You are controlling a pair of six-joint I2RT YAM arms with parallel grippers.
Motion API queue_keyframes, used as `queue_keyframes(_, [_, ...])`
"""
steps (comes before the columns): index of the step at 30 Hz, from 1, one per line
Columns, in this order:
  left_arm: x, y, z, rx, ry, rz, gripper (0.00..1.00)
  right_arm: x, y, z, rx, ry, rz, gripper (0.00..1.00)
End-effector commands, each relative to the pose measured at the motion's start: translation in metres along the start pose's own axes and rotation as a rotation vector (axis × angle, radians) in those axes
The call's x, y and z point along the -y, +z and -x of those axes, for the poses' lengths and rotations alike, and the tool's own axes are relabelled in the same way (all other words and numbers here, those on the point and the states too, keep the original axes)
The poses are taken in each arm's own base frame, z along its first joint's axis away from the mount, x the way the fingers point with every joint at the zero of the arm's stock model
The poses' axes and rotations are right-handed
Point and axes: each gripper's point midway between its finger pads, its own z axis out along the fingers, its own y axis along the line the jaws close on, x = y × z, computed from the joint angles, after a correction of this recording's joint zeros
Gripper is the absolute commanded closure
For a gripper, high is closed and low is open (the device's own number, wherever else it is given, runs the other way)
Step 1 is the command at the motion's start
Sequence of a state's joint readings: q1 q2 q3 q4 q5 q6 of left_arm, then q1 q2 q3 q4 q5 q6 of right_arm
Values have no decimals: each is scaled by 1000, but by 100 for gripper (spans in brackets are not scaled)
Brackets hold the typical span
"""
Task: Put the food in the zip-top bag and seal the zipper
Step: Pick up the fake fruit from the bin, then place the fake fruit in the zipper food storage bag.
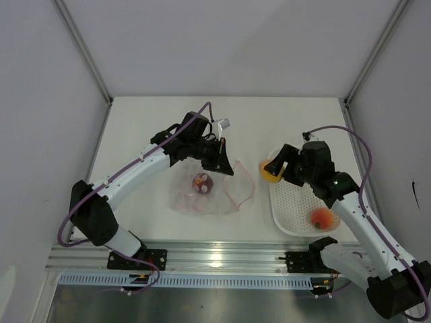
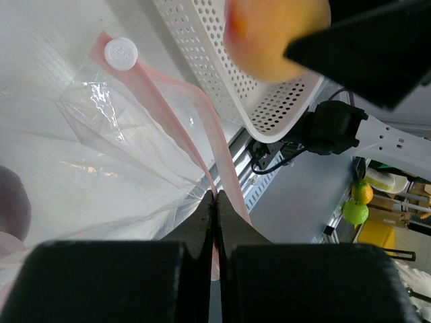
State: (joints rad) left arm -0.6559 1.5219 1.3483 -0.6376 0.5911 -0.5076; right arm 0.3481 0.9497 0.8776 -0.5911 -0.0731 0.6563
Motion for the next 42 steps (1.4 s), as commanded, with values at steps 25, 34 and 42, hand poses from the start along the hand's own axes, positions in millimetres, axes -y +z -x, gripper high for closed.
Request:
queue_keyframes(25, [20,-16,10,47,31,-43,99,-130,11,-69,-189,-236,386,79])
queue_keyframes(34, [23,-17,12,54,37,-49,99,-127,11,-76,-202,-260,364,39])
queue_keyframes(42, [23,-18,11,54,35,-51,99,-123,11,-73,-188,-269,340,1])
